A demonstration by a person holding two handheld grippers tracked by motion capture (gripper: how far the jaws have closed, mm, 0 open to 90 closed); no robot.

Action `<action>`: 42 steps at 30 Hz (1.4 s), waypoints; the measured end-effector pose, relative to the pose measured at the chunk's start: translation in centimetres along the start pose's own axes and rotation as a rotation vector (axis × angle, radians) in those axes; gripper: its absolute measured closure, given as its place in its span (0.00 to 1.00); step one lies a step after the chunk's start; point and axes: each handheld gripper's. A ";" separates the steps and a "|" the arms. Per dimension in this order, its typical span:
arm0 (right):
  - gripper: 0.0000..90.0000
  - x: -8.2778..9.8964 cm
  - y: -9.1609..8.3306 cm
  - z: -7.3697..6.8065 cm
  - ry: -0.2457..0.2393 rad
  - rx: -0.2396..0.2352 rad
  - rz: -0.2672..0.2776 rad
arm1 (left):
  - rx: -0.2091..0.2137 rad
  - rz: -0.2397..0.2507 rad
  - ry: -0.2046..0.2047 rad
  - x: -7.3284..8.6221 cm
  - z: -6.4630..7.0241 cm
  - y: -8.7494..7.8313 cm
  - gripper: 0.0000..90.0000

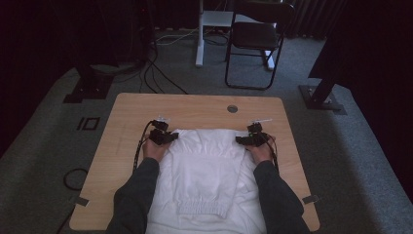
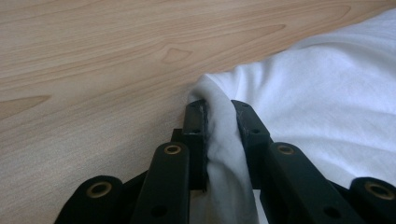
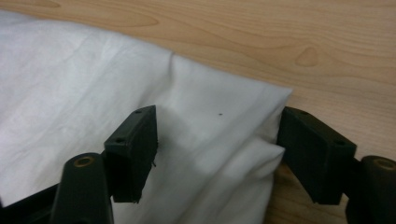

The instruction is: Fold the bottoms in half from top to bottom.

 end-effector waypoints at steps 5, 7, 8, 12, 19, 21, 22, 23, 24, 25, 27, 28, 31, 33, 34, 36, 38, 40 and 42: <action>0.87 0.1 -0.2 -1.3 -0.079 0.023 -0.027 | 0.013 0.002 -0.026 0.1 0.0 -0.1 0.91; 0.92 0.0 -0.2 -1.1 -0.067 0.001 -0.034 | 0.018 0.007 -0.039 0.0 -0.2 -0.4 0.93; 0.92 0.0 -0.3 -1.1 -0.077 0.007 -0.035 | 0.030 0.022 -0.051 0.0 -0.5 -0.7 0.93; 0.93 -0.4 -1.4 0.0 -0.054 -0.012 0.024 | 0.113 0.122 -0.119 -0.4 -1.5 -2.8 0.94; 0.93 -2.3 -4.9 0.6 -0.047 -0.001 0.158 | 0.140 0.237 -0.101 -3.0 -0.9 -6.4 0.95; 0.93 -2.7 -5.7 0.7 -0.051 0.000 0.187 | 0.125 0.252 -0.077 -3.9 -0.6 -7.2 0.95; 0.93 -2.9 -6.1 0.7 -0.055 0.000 0.204 | 0.122 0.263 -0.068 -4.2 -0.4 -7.6 0.94; 0.93 -3.1 -6.5 0.7 -0.059 0.003 0.225 | 0.122 0.269 -0.058 -4.6 -0.4 -8.0 0.94; 0.92 -3.4 -7.0 0.8 -0.055 0.005 0.239 | 0.122 0.282 -0.055 -4.9 -0.2 -8.4 0.94; 0.92 -3.7 -7.5 0.8 -0.056 0.010 0.261 | 0.125 0.303 -0.055 -5.1 -0.1 -8.7 0.94; 0.92 -4.2 -8.5 0.6 -0.078 0.019 0.308 | 0.136 0.327 -0.066 -5.3 -0.1 -9.3 0.94; 0.92 -4.4 -8.8 0.4 -0.094 0.022 0.313 | 0.134 0.324 -0.068 -5.2 -0.1 -9.5 0.94; 0.92 -4.2 -9.5 0.0 -0.140 0.020 0.316 | 0.138 0.321 -0.056 -4.5 0.0 -9.8 0.94; 0.92 -3.6 -9.8 -0.4 -0.159 0.017 0.319 | 0.139 0.324 -0.038 -3.9 0.2 -10.3 0.94; 0.92 -3.2 -10.0 -0.5 -0.169 0.013 0.321 | 0.148 0.335 -0.027 -3.4 0.4 -10.6 0.94; 0.92 -2.2 -10.6 -0.7 -0.176 -0.002 0.332 | 0.154 0.337 -0.005 -2.5 0.6 -11.4 0.94; 0.92 -1.2 -11.3 -0.7 -0.176 -0.045 0.350 | 0.171 0.347 0.019 -1.3 1.0 -12.2 0.94; 0.92 -0.1 -11.9 -0.8 -0.187 -0.066 0.358 | 0.167 0.342 0.048 -0.1 1.5 -12.9 0.94; 0.94 1.1 -12.6 -1.1 -0.201 -0.079 0.359 | 0.181 0.345 0.056 1.3 1.9 -13.6 0.94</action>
Point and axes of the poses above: each handheld gripper's, and its own axes: y roughly forward along the jaws, x roughly out of its underside, z roughly to its right, and after that the axes turned 10 degrees about -z, right-handed
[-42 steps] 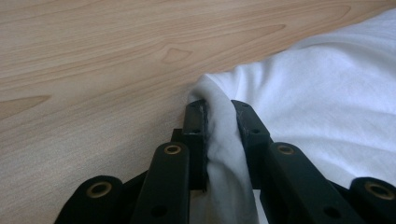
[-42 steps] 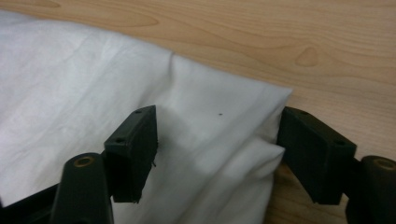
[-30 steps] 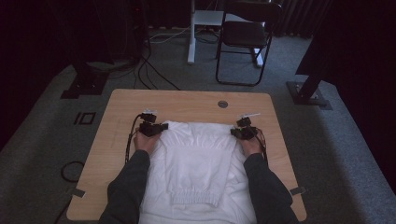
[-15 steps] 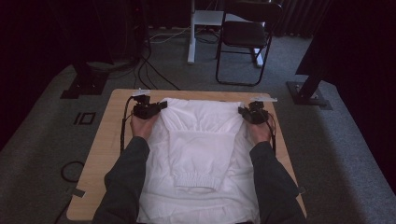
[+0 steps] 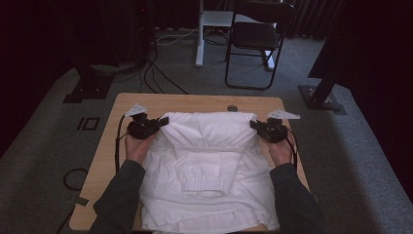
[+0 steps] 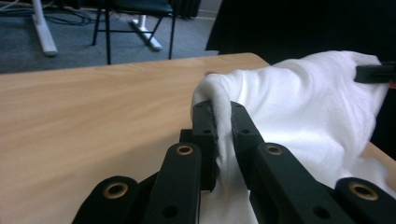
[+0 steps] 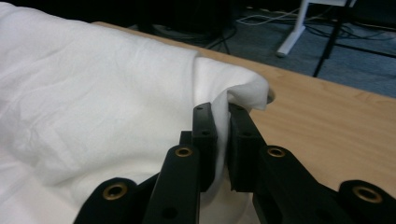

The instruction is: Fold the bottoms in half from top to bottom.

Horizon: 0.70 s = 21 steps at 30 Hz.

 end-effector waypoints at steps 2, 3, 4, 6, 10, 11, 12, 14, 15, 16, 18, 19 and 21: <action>0.94 1.1 -0.9 -0.6 -0.015 -0.008 -0.001 | 0.005 0.000 0.014 1.3 0.7 -0.9 0.94; 0.94 1.7 -1.2 -0.8 -0.027 -0.011 -0.007 | 0.014 -0.003 0.019 2.0 1.1 -1.3 0.94; 0.95 2.4 -1.6 -1.1 -0.032 -0.017 -0.012 | 0.018 -0.009 0.025 2.7 1.5 -1.5 0.94; 0.96 3.8 -1.9 -1.7 -0.048 -0.025 -0.034 | 0.020 -0.027 0.047 4.0 2.3 -1.8 0.94; 0.96 6.2 -1.9 -2.5 -0.057 -0.030 -0.069 | -0.001 -0.079 0.087 6.3 3.8 -1.9 0.94; 0.96 6.7 -1.7 -2.7 -0.054 -0.038 -0.082 | -0.013 -0.098 0.095 6.9 4.0 -1.8 0.93; 0.96 7.2 -1.4 -2.7 -0.056 -0.041 -0.097 | -0.025 -0.113 0.105 7.4 4.3 -1.7 0.93; 0.96 8.2 -0.9 -2.8 -0.043 -0.059 -0.123 | -0.031 -0.141 0.102 8.6 4.5 -1.5 0.93; 0.96 8.7 -0.7 -2.8 -0.032 -0.067 -0.127 | -0.036 -0.159 0.102 9.2 4.6 -1.3 0.93; 0.96 9.2 -0.5 -2.9 -0.022 -0.079 -0.132 | -0.039 -0.175 0.096 9.7 4.5 -1.1 0.92; 0.95 10.2 -0.1 -2.9 -0.008 -0.106 -0.150 | -0.037 -0.209 0.081 10.6 4.4 -0.5 0.92; 0.93 10.5 0.0 -3.0 -0.010 -0.116 -0.155 | -0.036 -0.219 0.076 10.9 4.3 -0.3 0.91; 0.70 10.5 0.1 -2.9 -0.011 -0.139 -0.147 | -0.049 -0.219 0.071 11.0 4.3 -0.1 0.87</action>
Point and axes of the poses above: each handheld gripper's, and its own axes: y roughly forward along the jaws, x roughly out of its underside, z roughly to its right, and after that the axes turned 10 degrees about -z, right-handed
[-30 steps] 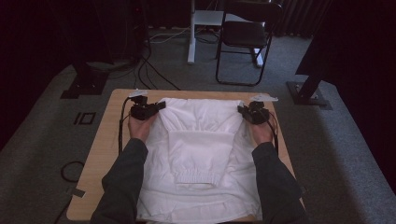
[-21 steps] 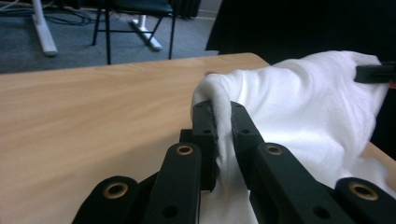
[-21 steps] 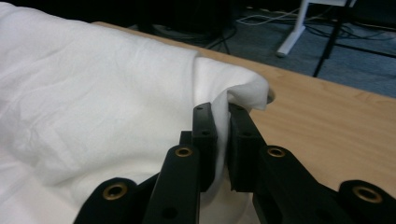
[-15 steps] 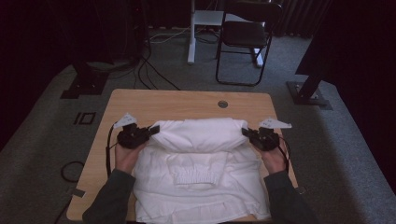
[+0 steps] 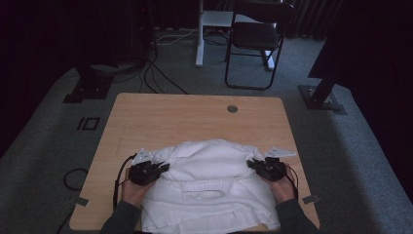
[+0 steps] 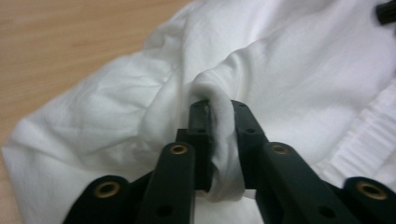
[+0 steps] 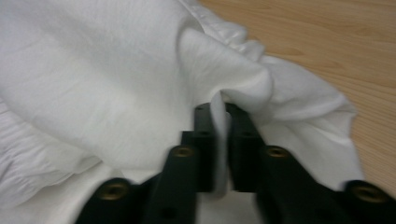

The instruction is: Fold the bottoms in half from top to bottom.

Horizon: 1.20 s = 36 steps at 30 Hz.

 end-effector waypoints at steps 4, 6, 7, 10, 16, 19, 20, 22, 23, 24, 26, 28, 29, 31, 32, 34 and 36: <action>0.34 -1.1 -0.5 0.2 -0.003 -0.027 0.049 | 0.015 0.083 -0.033 -0.3 -0.2 -1.0 0.60; 0.28 -1.8 -0.2 0.5 0.002 -0.019 0.050 | 0.017 0.089 -0.046 -0.3 -0.3 -1.1 0.50; 0.28 -1.8 -0.2 0.5 0.002 -0.019 0.050 | 0.017 0.089 -0.046 -0.3 -0.3 -1.1 0.46; 0.25 -2.6 1.0 1.1 0.030 -0.031 0.043 | 0.013 0.077 -0.040 -0.3 -0.1 -0.5 0.41; 0.89 -2.2 2.7 -0.3 -0.063 -0.078 -0.056 | 0.011 -0.088 0.031 -0.1 0.7 2.0 0.87; 0.93 -2.1 3.5 -0.5 -0.041 -0.058 -0.080 | 0.009 -0.108 0.000 -0.3 0.1 3.3 0.90; 0.94 -2.1 3.9 -0.5 -0.039 -0.045 -0.088 | 0.010 -0.107 -0.016 -0.4 -0.2 3.7 0.90; 0.94 -2.4 4.6 -0.5 -0.032 -0.019 -0.105 | 0.006 -0.091 -0.042 -0.6 -0.9 4.5 0.90; 0.94 -2.6 5.0 -0.4 -0.027 -0.004 -0.113 | 0.007 -0.085 -0.053 -0.7 -1.1 4.7 0.90; 0.94 -2.8 5.3 -0.3 -0.027 0.008 -0.114 | -0.001 -0.081 -0.063 -1.0 -1.4 4.9 0.90; 0.94 -3.3 6.1 -0.1 -0.018 0.034 -0.116 | -0.048 -0.087 -0.044 -1.9 -1.6 5.4 0.90; 0.94 -4.0 6.8 0.4 -0.002 0.054 -0.116 | -0.090 -0.098 -0.035 -3.1 -1.9 6.1 0.90; 0.94 -4.4 7.2 0.7 0.010 0.068 -0.115 | -0.097 -0.102 -0.035 -3.4 -2.2 6.3 0.90; 0.94 -5.0 7.6 1.1 0.032 0.079 -0.110 | -0.106 -0.099 -0.048 -4.3 -2.9 6.9 0.90; 0.94 -5.3 7.9 1.4 0.044 0.084 -0.109 | -0.118 -0.101 -0.053 -4.8 -3.2 7.2 0.90; 0.94 -5.9 8.4 1.9 0.058 0.094 -0.108 | -0.141 -0.108 -0.054 -5.7 -3.7 7.8 0.90; 0.94 -6.5 8.8 2.2 0.068 0.105 -0.112 | -0.162 -0.116 -0.070 -6.7 -4.2 8.4 0.90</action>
Point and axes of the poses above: each handheld gripper's, and its own axes: y roughly forward along the jaws, x roughly out of its underside, z roughly to its right, and after that the axes turned 10 degrees about -z, right-handed
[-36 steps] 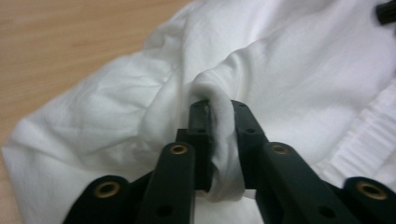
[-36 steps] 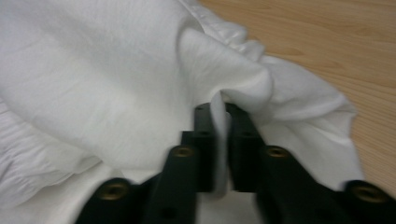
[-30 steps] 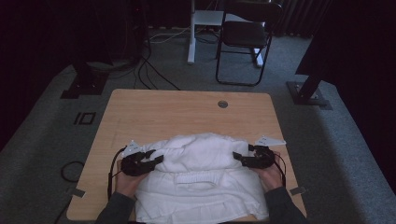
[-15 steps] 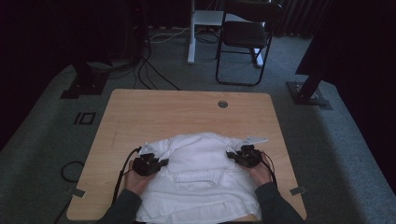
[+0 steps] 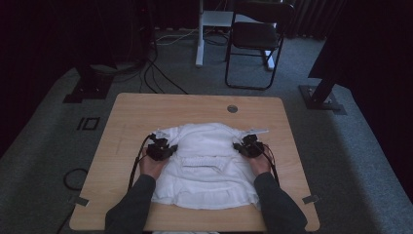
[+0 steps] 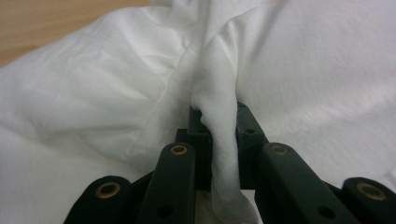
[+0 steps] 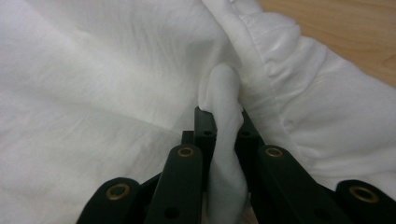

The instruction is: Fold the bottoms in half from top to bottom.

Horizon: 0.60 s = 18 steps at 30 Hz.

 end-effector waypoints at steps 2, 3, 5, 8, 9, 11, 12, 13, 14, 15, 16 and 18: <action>0.94 -0.6 0.3 0.3 0.009 0.007 -0.006 | -0.012 -0.011 -0.018 -1.0 -0.3 0.4 0.91; 0.94 -0.9 0.4 0.4 0.008 0.008 -0.008 | -0.012 -0.013 -0.024 -1.4 -0.5 0.4 0.91; 0.94 -1.3 0.1 0.6 0.003 0.010 -0.005 | -0.002 -0.002 -0.040 -2.1 -0.7 0.0 0.91; 0.94 -1.9 -2.1 1.2 0.019 -0.010 0.066 | 0.062 0.108 -0.065 -2.5 -1.1 -3.0 0.92; 0.94 -2.1 -3.3 1.4 0.029 -0.021 0.106 | 0.100 0.158 -0.072 -2.7 -1.1 -4.3 0.92; 0.94 -2.6 -5.6 1.8 0.037 -0.039 0.174 | 0.152 0.241 -0.058 -3.2 -0.9 -6.9 0.92; 0.94 -2.9 -6.8 1.8 0.032 -0.039 0.204 | 0.168 0.281 -0.039 -3.6 -0.6 -8.3 0.92; 0.94 -2.9 -6.8 1.8 0.032 -0.039 0.204 | 0.168 0.281 -0.039 -3.6 -0.6 -8.3 0.92; 0.94 -3.2 -8.2 1.6 0.019 -0.035 0.241 | 0.194 0.324 -0.020 -4.0 -0.2 -10.0 0.92; 0.94 -3.5 -9.9 1.3 0.002 -0.028 0.286 | 0.205 0.361 -0.007 -4.2 0.1 -11.2 0.92; 0.94 -3.7 -11.3 1.1 -0.008 -0.025 0.325 | 0.217 0.377 -0.001 -4.3 0.2 -12.0 0.92; 0.95 -3.7 -13.2 0.8 -0.018 -0.035 0.379 | 0.249 0.413 0.010 -4.1 0.5 -13.7 0.93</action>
Point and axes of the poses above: each handheld gripper's, and its own axes: y roughly forward along the jaws, x roughly out of its underside, z roughly to its right, and after that the axes turned 10 degrees about -z, right-handed
